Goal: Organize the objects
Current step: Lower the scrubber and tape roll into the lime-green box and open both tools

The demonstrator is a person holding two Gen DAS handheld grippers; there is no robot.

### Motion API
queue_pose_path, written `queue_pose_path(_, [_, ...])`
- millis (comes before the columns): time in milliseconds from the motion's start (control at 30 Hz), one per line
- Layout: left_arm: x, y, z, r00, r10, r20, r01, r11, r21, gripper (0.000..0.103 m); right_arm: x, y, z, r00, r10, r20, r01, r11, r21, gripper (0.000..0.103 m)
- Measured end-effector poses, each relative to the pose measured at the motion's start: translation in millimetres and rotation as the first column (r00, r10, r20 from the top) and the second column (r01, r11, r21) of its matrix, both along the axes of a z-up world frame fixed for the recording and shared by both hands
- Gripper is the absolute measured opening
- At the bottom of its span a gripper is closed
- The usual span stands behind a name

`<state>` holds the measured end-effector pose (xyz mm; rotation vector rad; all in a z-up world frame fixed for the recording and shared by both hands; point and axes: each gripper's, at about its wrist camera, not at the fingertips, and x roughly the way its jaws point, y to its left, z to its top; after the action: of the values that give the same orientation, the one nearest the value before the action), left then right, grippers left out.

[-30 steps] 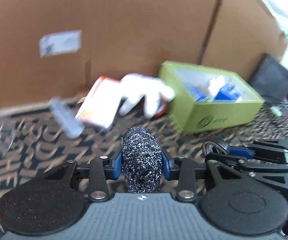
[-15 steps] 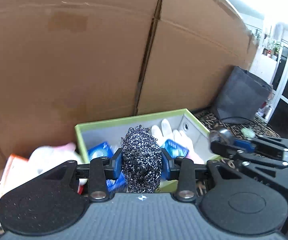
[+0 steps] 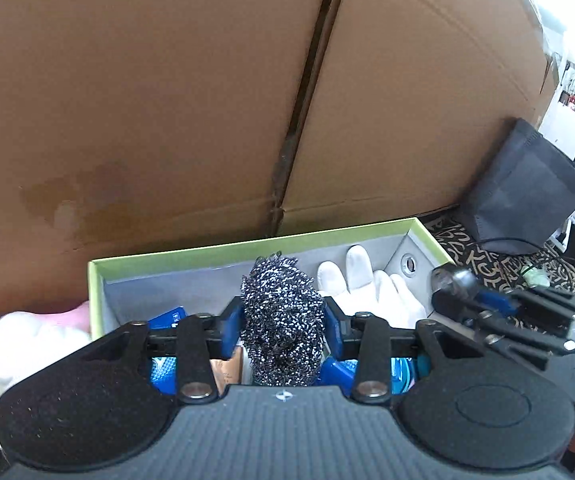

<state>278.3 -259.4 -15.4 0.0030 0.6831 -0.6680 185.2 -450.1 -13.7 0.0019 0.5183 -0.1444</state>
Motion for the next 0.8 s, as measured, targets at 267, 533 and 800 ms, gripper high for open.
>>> queue_pose_path(267, [-11.4,23.2,-1.4,0.998,0.048,0.034,-0.046,0.998,-0.048,0.095,-21.8,-2.9,2.7,0.998,-0.019,0.059,0.018,1.0,0.024,0.072])
queue_pose_path(533, [-56.9,67.9,22.3,0.992,0.087,0.087,-0.079,0.993,-0.091,0.095,-62.0,25.8,39.5,0.983,0.002,0.185,-0.006,1.0,0.02,0.097])
queue_pose_path(800, [-104.5,137.1,25.2,0.978,0.186,0.091,-0.182,0.982,-0.052,0.095,-89.1,90.1,55.3,0.958,0.141,0.251,-0.142,0.99,-0.016,0.103])
